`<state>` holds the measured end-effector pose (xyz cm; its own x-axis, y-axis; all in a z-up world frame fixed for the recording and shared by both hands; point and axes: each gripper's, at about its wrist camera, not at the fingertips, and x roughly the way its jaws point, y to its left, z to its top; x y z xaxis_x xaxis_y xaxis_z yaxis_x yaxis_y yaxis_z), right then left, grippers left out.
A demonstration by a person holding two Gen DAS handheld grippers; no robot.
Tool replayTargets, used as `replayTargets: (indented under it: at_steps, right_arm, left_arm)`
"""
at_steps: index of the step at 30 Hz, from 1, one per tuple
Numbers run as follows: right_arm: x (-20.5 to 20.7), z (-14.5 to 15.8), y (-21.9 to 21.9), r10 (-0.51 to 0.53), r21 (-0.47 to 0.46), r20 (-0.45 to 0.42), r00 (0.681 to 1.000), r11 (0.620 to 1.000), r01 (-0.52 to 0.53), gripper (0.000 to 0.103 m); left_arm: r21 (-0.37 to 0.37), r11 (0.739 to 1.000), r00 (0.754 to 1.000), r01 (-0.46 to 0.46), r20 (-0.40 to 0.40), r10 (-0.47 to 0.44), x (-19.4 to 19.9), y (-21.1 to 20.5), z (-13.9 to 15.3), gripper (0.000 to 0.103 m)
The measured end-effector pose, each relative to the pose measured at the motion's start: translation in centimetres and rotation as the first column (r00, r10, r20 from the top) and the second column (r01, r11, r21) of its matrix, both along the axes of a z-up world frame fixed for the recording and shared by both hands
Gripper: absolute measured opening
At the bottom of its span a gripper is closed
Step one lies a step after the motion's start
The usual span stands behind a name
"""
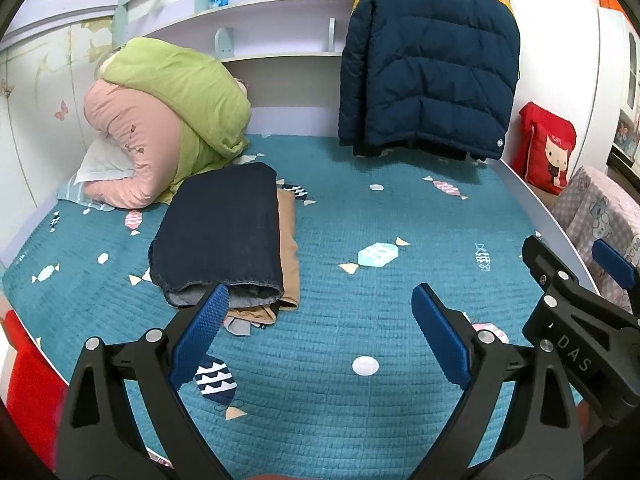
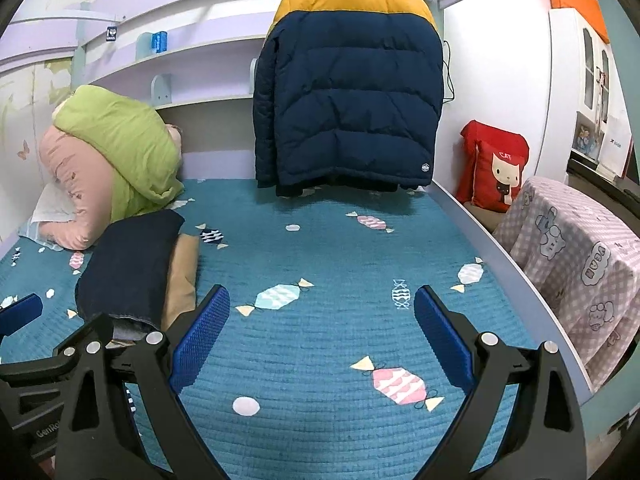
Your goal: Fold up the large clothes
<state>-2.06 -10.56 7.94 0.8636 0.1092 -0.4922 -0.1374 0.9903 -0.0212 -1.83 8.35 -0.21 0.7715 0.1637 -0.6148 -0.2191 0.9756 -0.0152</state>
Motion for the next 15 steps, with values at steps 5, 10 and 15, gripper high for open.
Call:
replayTargets:
  at_steps: [5,10,15]
  right_arm:
    - [0.25,-0.29,-0.23,0.005,0.005,-0.02,1.0,1.0,-0.005,0.09]
    - [0.25,-0.52,-0.26,0.004,-0.004,-0.026,1.0,1.0,-0.004,0.09]
    - [0.0,-0.63,0.05,-0.001,-0.029,-0.019,1.0,1.0,0.001,0.09]
  left_arm:
    - [-0.005,1.0,1.0,0.003,-0.003,-0.003,0.08,-0.16,-0.11,0.093]
    - [-0.007,1.0,1.0,0.012,-0.02,-0.012,0.44,0.02,-0.37,0.093]
    - [0.001,1.0,1.0,0.007,-0.023,-0.007,0.61,0.08,-0.42,0.093]
